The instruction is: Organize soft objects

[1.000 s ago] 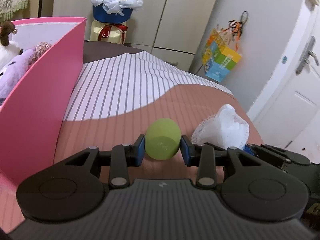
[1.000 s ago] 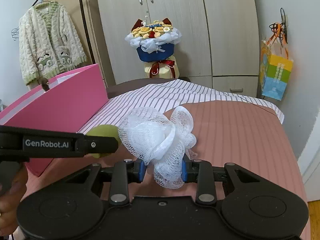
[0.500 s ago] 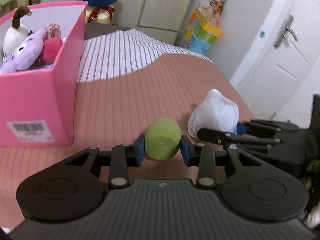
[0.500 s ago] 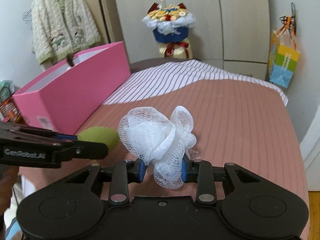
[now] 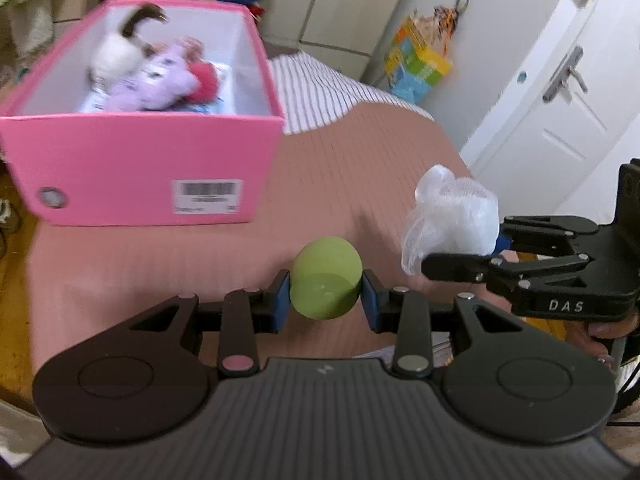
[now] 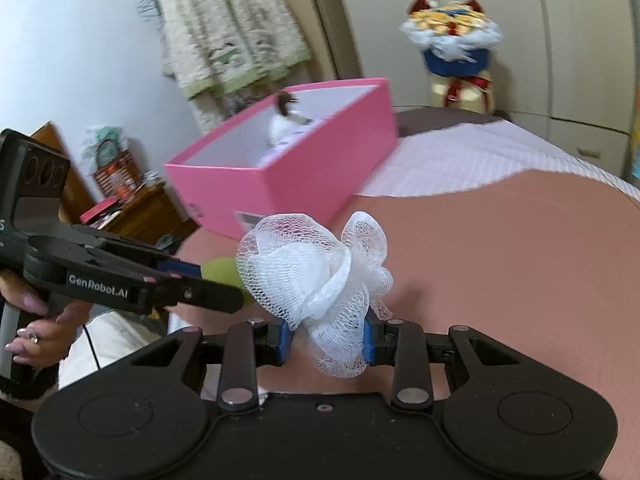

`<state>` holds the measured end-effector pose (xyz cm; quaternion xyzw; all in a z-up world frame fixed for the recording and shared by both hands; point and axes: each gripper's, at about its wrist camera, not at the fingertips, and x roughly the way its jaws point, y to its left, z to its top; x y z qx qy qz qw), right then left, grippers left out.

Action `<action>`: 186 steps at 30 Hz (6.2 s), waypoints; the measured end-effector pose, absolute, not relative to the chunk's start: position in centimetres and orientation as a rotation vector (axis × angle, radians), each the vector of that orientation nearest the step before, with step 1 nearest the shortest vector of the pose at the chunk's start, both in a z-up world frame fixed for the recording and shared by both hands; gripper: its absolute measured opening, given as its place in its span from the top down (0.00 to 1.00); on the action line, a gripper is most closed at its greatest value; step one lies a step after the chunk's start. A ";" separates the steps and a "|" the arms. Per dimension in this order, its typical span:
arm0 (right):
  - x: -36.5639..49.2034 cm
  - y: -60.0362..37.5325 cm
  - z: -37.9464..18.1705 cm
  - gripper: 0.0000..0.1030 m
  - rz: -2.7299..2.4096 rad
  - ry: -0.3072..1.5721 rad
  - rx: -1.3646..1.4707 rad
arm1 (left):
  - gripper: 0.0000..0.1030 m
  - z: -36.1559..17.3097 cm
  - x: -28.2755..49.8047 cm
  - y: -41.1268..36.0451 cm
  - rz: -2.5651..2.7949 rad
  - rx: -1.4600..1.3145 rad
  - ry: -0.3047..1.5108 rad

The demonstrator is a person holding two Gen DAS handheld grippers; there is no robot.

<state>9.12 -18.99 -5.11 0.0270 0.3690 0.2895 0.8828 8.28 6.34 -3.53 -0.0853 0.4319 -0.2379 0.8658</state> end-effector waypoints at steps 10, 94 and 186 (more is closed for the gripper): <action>9.2 -13.2 -1.2 0.63 0.791 0.754 0.034 | 0.65 2.0 5.7 10.2 -0.476 -0.148 0.738; 16.7 -12.8 2.4 0.30 0.501 0.475 -0.047 | 0.28 3.6 13.7 10.6 -0.286 0.047 0.604; 2.4 -17.5 1.9 0.00 -0.080 0.395 -0.031 | 0.00 2.8 3.5 3.9 -0.080 0.059 0.388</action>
